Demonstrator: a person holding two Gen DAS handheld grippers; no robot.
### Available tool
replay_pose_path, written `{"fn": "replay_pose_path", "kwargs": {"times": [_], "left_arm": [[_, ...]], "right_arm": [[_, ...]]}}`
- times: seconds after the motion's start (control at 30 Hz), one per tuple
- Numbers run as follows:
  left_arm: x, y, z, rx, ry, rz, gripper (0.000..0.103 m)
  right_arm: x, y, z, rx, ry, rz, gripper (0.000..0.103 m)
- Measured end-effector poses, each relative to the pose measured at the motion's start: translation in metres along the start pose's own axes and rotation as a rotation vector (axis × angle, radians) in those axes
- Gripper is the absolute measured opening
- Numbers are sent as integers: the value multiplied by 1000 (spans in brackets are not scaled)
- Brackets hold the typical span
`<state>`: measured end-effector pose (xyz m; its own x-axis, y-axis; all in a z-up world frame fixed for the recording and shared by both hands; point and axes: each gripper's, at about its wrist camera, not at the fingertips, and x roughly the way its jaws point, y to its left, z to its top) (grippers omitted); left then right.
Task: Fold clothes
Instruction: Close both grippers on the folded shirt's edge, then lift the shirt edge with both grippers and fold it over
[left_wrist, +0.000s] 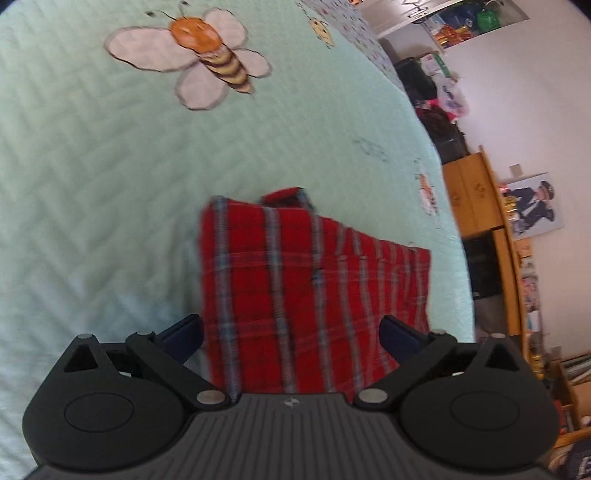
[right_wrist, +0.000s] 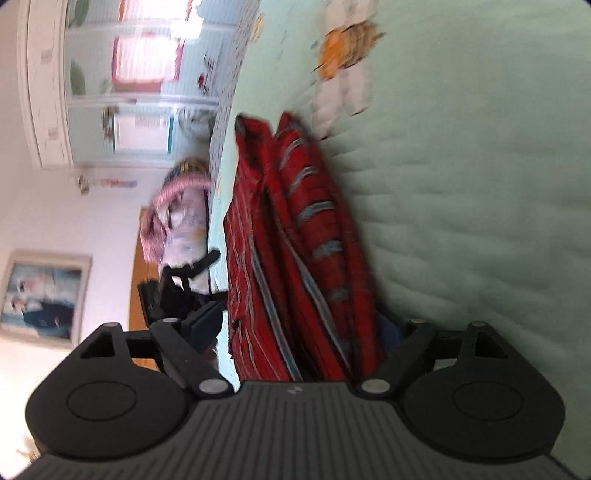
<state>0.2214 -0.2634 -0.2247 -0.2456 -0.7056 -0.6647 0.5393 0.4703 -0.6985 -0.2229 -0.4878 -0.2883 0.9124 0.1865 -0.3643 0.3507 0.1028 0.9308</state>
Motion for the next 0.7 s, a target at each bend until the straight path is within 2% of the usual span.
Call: {"fn": "replay_pose_path", "kwargs": {"times": [0.1, 0.17, 0.23, 0.37, 0.43, 0.47, 0.5, 0.6, 0.7], "left_arm": [[7, -2, 2, 15, 6, -13, 98], [8, -4, -1, 29, -5, 9, 87], [3, -1, 0, 19, -12, 33, 65], [-4, -1, 1, 12, -19, 52, 51], [-4, -7, 1, 33, -23, 69, 47], [-4, -9, 2, 41, -25, 74, 46], [-4, -8, 2, 46, -28, 74, 44], [-4, -6, 2, 40, -41, 59, 41], [-5, -4, 0, 34, -60, 58, 36]], "right_arm": [[12, 11, 5, -44, 40, -24, 90], [13, 14, 5, -56, 52, -37, 90], [15, 17, 6, -68, 64, -49, 90], [19, 25, 4, -104, 83, -86, 90], [19, 28, 2, -118, 81, -104, 84], [18, 27, 1, -121, 77, -120, 69], [17, 26, 0, -125, 72, -137, 59], [12, 21, -3, -122, 51, -137, 47], [12, 24, -10, -150, 27, -143, 43]]}}
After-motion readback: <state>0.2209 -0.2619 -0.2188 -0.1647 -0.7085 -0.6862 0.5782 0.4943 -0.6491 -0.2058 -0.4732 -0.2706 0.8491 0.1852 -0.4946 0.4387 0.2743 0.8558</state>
